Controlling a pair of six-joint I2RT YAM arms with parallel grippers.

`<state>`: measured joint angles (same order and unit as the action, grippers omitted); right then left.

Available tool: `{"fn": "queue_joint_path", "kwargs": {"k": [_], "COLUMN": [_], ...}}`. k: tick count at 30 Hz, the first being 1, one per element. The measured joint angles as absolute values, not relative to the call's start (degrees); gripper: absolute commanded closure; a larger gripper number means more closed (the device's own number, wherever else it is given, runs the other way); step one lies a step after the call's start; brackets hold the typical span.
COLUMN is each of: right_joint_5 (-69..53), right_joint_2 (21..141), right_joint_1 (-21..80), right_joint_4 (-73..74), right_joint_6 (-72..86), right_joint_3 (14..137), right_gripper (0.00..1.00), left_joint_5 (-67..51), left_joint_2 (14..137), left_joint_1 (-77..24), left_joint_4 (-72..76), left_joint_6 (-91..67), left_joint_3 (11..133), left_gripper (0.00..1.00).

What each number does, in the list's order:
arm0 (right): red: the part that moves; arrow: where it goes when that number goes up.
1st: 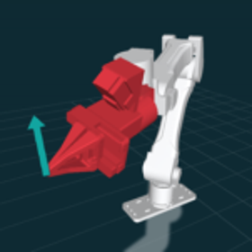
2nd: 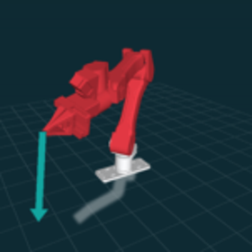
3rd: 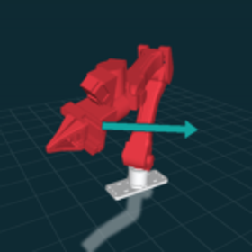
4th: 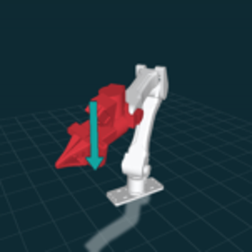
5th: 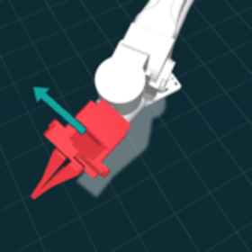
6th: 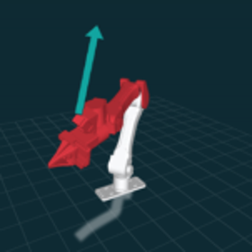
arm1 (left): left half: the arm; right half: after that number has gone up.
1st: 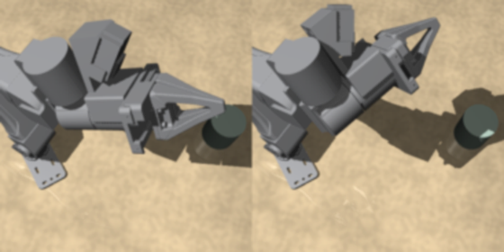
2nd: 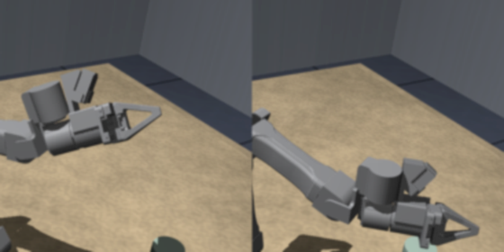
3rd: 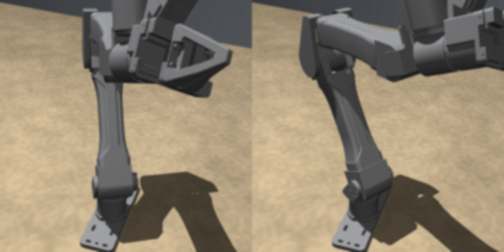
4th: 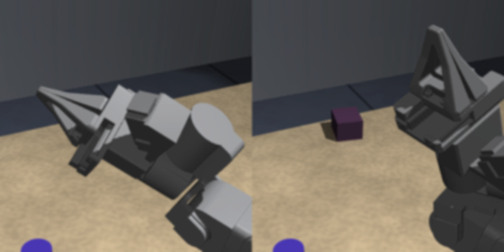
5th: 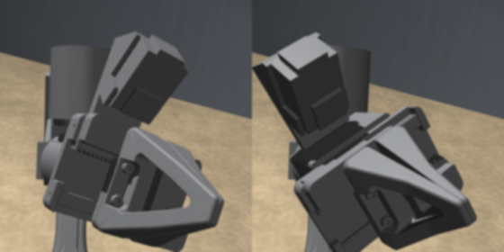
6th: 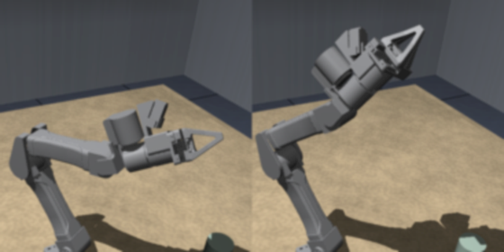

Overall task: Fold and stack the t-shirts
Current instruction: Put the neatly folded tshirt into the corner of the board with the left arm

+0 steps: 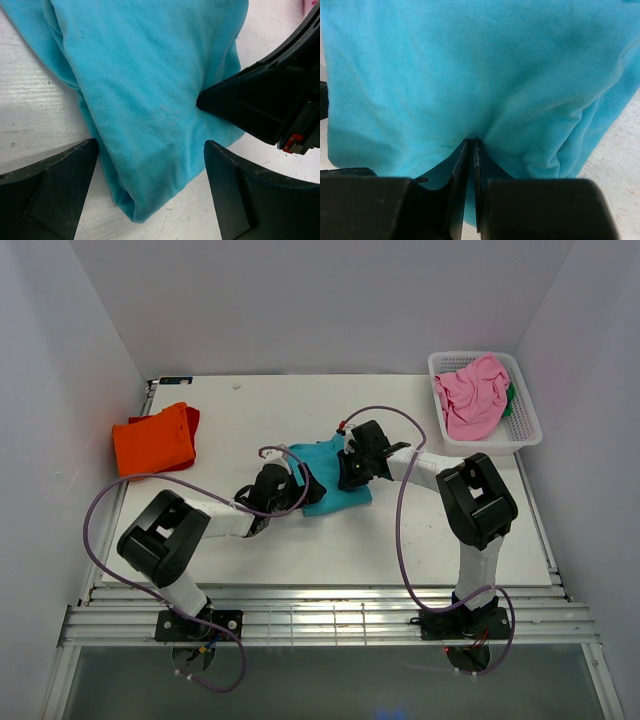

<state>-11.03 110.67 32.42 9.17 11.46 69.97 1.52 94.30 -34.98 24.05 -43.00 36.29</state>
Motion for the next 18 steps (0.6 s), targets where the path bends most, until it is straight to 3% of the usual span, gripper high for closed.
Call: {"fn": "queue_joint_path", "kwargs": {"k": [18], "right_joint_5": [-10.8], "right_joint_2": [110.7], "right_joint_1": [32.5], "right_joint_4": [9.2], "right_joint_6": [11.5], "right_joint_3": [70.0], "right_gripper": [0.87], "left_joint_5": [0.9], "left_joint_2": [99.2], "left_joint_1": [-36.1], "left_joint_4": [29.5], "left_joint_6": [-45.8], "left_joint_3": [38.9], "left_gripper": [0.02]}}
